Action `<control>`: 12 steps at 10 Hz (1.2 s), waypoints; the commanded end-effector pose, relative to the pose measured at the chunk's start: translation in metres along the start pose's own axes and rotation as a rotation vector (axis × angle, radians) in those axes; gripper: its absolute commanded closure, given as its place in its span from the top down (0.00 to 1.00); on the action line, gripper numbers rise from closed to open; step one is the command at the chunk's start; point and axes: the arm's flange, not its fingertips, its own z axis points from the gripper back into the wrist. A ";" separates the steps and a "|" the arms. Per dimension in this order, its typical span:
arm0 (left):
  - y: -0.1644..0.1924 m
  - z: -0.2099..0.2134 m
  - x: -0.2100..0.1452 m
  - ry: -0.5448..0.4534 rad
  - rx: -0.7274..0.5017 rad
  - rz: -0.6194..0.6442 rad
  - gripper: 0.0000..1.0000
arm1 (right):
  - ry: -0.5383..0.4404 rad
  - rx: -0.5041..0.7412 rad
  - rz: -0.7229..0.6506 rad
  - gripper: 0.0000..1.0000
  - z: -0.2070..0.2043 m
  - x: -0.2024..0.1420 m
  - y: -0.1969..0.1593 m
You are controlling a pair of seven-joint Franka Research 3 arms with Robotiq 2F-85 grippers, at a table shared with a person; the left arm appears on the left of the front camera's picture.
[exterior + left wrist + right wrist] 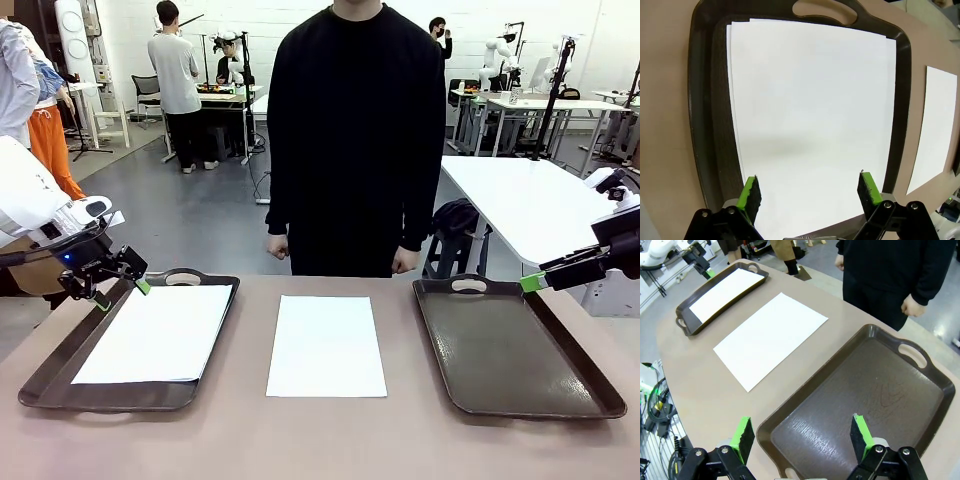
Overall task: Sort the A4 documents.
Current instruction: Place the A4 Paper in the designated Handle tray, then receive the A4 Paper.
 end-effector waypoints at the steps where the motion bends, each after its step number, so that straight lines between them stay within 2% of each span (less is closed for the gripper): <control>1: 0.002 0.000 0.000 0.001 0.000 -0.023 1.00 | -0.025 0.018 0.008 1.00 -0.004 0.000 -0.004; 8: 0.000 0.000 0.000 0.000 0.000 0.000 1.00 | -0.025 0.018 0.008 1.00 -0.004 0.000 -0.004; 9: -0.044 -0.010 0.008 -0.015 0.098 -0.163 1.00 | -0.025 0.018 0.008 1.00 -0.004 0.000 -0.004; 10: -0.081 -0.012 0.012 -0.061 0.137 -0.279 1.00 | -0.025 0.018 0.008 1.00 -0.004 0.000 -0.004; 12: -0.138 0.012 0.003 -0.232 0.161 -0.486 1.00 | -0.025 0.018 0.008 1.00 -0.004 0.000 -0.004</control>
